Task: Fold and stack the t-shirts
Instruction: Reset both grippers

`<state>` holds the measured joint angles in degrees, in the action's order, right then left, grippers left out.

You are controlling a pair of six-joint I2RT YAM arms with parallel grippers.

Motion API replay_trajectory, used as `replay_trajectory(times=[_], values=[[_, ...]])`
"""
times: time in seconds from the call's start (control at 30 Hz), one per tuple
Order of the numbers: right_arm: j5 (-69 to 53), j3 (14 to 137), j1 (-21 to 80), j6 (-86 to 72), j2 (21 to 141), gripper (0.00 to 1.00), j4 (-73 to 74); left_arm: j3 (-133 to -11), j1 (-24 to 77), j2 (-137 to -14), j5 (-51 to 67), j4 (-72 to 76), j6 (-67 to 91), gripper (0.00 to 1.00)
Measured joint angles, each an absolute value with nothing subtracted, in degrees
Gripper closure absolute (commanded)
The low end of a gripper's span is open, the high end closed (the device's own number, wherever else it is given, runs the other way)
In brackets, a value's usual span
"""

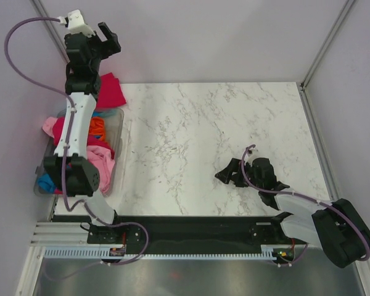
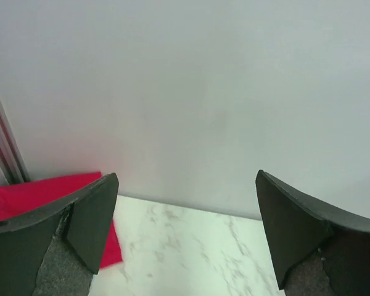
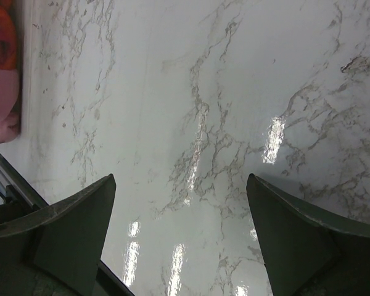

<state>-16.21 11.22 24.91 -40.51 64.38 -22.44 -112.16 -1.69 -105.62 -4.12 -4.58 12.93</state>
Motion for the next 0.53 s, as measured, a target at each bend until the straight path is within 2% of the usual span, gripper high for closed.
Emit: replay_trajectory(times=[0.17,0.37,0.53], values=[[-15.8,10.0,24.9,-40.8,62.6,0.04,-22.4,-95.7,1.5,-83.5,-2.9,-9.6,18.1,0.0],[-14.5,7.5,24.9,-41.6,57.2,0.02,-20.7,-78.8,2.1,-69.7,2.0,-20.8,21.4,0.0],[-12.5,5.3,24.9,-42.7,50.7,0.03,-17.5,-58.2,2.0,-59.1,8.6,-29.5,21.4,0.0]])
